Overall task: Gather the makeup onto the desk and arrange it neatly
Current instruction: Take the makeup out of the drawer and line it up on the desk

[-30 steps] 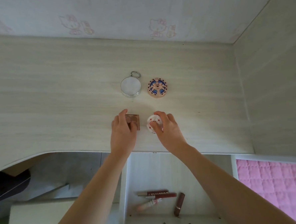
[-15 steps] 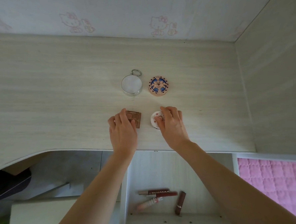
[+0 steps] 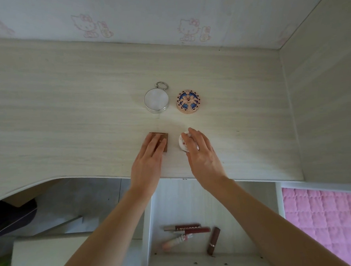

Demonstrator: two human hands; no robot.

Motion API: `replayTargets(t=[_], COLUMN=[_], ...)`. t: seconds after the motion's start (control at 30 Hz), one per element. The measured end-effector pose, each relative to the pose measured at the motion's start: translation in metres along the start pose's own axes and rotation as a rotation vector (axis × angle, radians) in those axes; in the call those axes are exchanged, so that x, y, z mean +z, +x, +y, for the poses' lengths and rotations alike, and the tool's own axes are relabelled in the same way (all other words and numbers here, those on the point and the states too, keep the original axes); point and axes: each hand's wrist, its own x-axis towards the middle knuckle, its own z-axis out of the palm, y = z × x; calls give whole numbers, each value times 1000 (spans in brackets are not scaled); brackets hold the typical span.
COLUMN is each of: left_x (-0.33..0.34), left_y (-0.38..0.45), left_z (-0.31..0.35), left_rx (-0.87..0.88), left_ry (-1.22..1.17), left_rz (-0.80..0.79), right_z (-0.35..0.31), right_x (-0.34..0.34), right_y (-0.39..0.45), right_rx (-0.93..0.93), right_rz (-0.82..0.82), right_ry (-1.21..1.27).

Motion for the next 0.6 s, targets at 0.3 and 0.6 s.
replayTargets(t=[0.3, 0.6], left_x=[5, 6], left_y=[33, 51], left_z=[-1, -3], left_rx=[-2, -2], left_ry=[50, 105], left_rz=[29, 64], right_z=[10, 16], right_x=[-3, -8], right_y=[32, 53], right_rx=[8, 15], right_rz=[-29, -20], right_ry=[24, 25])
